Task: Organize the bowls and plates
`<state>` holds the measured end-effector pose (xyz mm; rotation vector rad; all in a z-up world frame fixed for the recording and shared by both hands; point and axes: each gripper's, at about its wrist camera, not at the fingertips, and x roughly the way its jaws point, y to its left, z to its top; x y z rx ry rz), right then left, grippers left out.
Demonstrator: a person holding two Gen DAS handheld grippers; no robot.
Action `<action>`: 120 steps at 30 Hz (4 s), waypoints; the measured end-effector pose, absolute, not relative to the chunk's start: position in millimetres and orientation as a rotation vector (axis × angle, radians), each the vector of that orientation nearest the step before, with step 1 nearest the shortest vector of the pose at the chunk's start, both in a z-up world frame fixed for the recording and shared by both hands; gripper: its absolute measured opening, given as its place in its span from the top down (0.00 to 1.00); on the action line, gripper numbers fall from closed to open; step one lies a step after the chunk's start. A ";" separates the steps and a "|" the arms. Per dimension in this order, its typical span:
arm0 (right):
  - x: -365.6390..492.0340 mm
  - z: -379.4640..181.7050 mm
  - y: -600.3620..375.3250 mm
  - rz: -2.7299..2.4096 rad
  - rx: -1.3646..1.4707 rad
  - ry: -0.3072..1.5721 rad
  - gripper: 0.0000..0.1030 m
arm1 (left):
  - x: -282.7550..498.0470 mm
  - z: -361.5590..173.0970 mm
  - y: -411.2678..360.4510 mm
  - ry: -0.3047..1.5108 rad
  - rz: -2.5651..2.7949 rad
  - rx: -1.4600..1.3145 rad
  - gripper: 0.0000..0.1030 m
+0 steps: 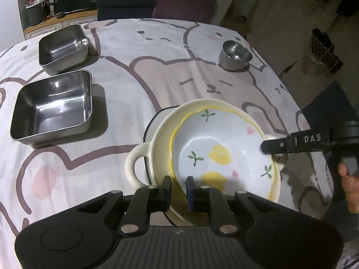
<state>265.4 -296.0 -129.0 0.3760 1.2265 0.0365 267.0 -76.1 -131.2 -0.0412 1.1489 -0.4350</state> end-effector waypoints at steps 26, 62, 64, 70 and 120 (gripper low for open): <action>245.9 -110.0 -288.9 0.104 0.296 1.191 0.74 | 254.9 -112.4 -76.4 1.104 -0.436 -0.017 0.64; 300.5 -63.8 -194.0 0.247 0.272 0.872 0.00 | 308.8 -64.8 72.5 0.904 -0.032 -0.086 0.07; 313.3 -69.6 -184.6 0.261 0.316 0.894 0.01 | 322.3 -77.5 81.1 0.940 -0.032 -0.121 0.18; 340.7 -91.3 -157.6 0.281 0.326 0.995 0.31 | 357.0 -108.8 88.5 1.026 -0.059 -0.160 0.38; 287.4 -98.9 -17.4 0.495 0.050 1.196 0.92 | 265.7 -114.4 157.0 1.172 -0.003 -0.044 0.92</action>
